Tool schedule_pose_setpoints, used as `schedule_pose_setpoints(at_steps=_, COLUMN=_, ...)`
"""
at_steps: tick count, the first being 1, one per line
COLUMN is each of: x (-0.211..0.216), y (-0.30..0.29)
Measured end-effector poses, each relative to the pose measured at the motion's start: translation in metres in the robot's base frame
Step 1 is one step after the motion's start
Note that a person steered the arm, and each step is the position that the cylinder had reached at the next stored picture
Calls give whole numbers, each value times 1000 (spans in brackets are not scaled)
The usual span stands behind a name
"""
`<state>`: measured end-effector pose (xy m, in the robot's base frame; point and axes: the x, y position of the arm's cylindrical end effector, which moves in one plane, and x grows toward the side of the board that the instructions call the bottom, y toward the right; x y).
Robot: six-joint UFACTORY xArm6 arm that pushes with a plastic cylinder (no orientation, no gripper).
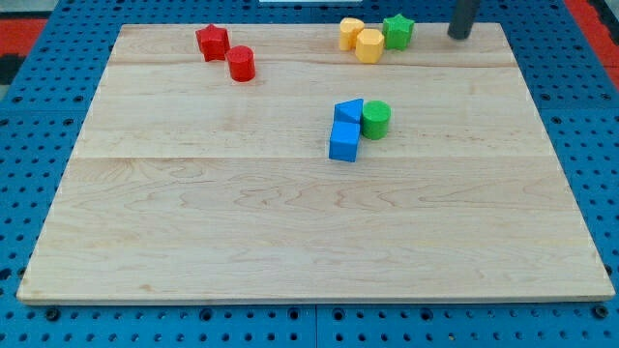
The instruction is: Push the green star into the yellow hexagon
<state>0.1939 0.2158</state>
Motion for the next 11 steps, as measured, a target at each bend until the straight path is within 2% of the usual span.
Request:
schedule_pose_setpoints(at_steps=2, x=-2, y=-26)
schedule_pose_setpoints(at_steps=4, x=-2, y=-128)
schedule_pose_setpoints(at_steps=5, x=17, y=-134)
schedule_pose_setpoints(at_steps=6, x=55, y=-148)
schedule_pose_setpoints(at_steps=7, x=63, y=-148)
schedule_pose_setpoints(at_steps=11, x=52, y=-148)
